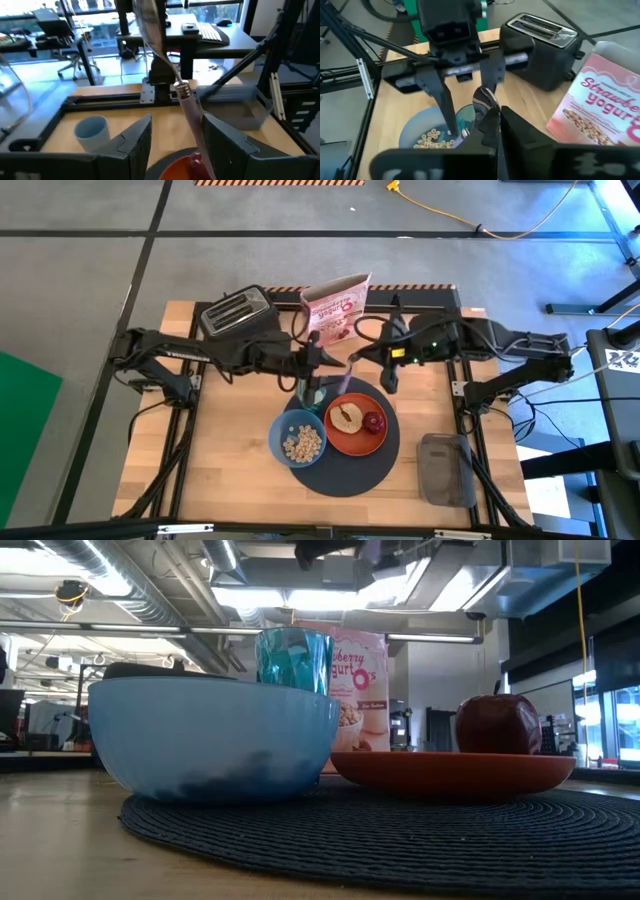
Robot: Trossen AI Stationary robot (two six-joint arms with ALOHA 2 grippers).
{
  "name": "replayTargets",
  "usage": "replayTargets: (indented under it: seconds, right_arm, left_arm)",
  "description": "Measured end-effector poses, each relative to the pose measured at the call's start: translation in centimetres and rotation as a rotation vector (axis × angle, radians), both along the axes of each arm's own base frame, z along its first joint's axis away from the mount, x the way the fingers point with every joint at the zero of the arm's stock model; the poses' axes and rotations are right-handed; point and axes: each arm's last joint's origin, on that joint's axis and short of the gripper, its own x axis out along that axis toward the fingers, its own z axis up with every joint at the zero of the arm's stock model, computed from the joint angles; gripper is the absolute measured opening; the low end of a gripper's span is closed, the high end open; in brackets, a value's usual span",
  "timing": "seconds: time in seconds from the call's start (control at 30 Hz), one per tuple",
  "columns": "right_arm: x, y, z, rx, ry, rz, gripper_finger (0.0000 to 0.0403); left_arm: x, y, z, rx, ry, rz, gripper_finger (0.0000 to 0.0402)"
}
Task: Arrange a breakfast setting
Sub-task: Put the spoon on the mat to the right of the plate
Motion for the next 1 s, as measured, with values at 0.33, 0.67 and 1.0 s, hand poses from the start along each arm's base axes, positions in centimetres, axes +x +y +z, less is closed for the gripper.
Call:
replayTargets:
  seconds: [0.33, 0.67, 1.0]
  right_arm:
    - [0.5, -0.1, -0.2, -0.029, 0.004, -0.021, 0.0001]
    - [1.4, 0.0, -0.5, -0.023, -0.015, -0.016, 0.0001]
    - [2.3, 0.2, -1.0, 0.013, -0.003, 0.032, 0.0001]
  left_arm:
    - [0.5, -0.5, -0.8, -0.008, 0.022, -0.018, 0.0168]
    - [0.5, -1.0, -0.9, -0.017, 0.039, -0.026, 0.0144]
    - [0.5, -1.0, -1.1, -0.059, 0.056, -0.013, 0.0055]
